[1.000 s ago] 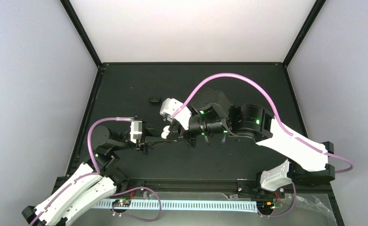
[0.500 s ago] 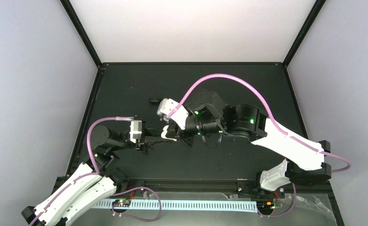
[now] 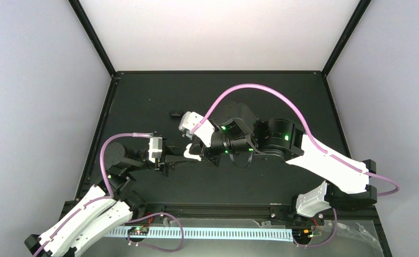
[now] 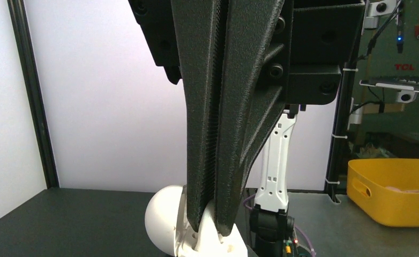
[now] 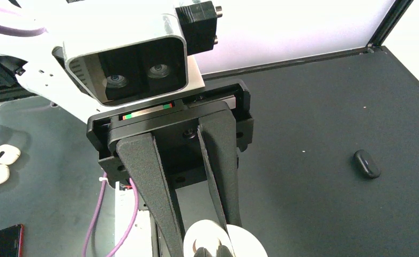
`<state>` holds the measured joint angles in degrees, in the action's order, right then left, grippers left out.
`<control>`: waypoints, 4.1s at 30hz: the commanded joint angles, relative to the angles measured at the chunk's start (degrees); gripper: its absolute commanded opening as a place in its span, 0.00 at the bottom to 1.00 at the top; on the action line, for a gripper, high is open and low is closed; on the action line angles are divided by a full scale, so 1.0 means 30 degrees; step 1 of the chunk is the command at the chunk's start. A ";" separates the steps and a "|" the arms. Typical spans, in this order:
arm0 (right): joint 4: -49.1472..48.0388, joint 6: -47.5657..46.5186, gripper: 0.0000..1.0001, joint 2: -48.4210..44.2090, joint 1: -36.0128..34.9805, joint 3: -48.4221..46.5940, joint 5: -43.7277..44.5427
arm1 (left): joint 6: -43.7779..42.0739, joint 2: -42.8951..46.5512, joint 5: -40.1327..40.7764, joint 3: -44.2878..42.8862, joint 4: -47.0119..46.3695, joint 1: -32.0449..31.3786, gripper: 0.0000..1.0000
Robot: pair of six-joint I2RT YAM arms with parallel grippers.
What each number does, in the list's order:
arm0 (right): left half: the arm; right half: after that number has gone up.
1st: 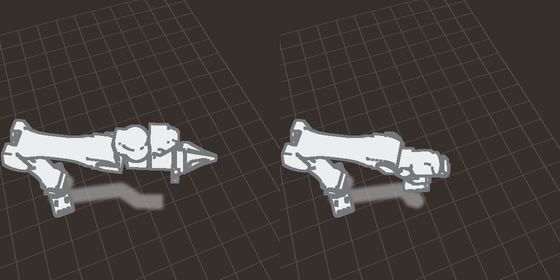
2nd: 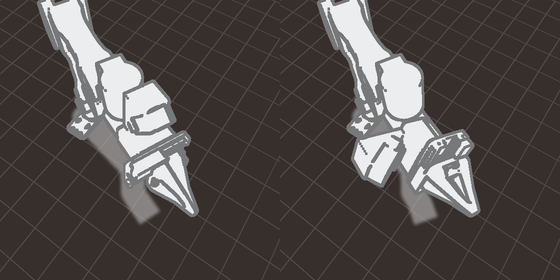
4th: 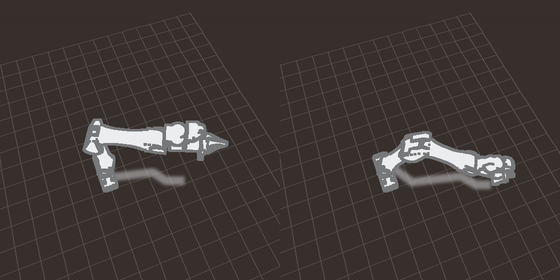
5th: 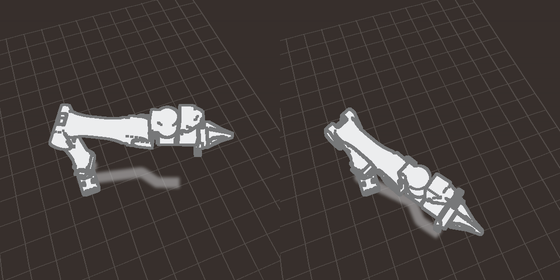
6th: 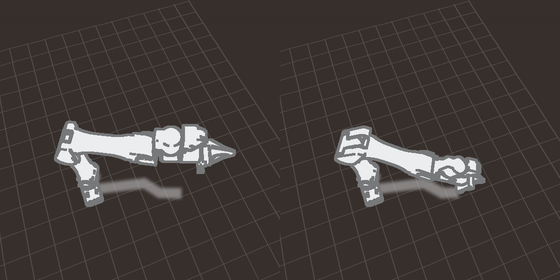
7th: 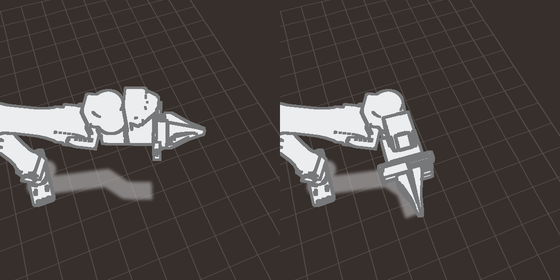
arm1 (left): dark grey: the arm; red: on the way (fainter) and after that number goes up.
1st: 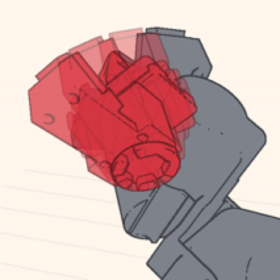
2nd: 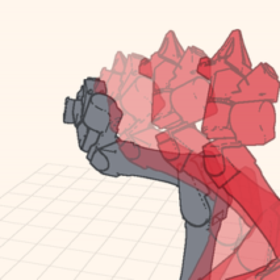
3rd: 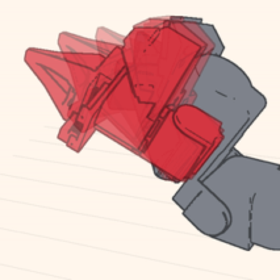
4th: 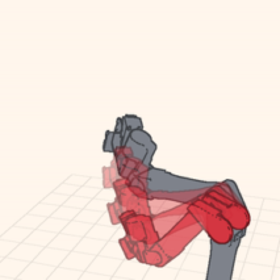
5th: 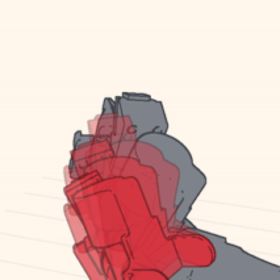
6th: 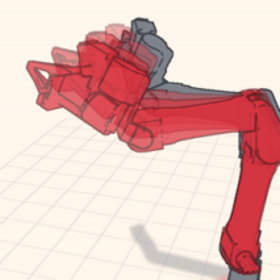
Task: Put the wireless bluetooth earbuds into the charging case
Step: Adjust the earbud with the charging case, then close the charging case.
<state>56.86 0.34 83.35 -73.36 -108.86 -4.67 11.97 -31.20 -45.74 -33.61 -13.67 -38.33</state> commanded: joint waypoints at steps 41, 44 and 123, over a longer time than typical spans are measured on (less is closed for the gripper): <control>-0.5296 0.0291 0.01 -0.2986 0.0011 0.4058 -0.0741 | 0.1895 0.0124 0.0233 -0.0358 -0.3211 -0.0078 0.02; -0.5651 0.0317 0.01 -0.3162 0.0000 0.4370 -0.0632 | 0.2168 0.0138 0.0244 -0.0340 -0.3530 -0.0062 0.02; -0.4953 0.2418 0.59 -0.4076 0.3240 0.3889 0.1610 | 0.2837 0.0205 -0.0104 0.0391 -0.5079 -0.0068 0.02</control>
<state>41.30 5.06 68.58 -65.34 -100.73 -1.91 19.35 -30.76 -43.64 -32.32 -24.88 -38.46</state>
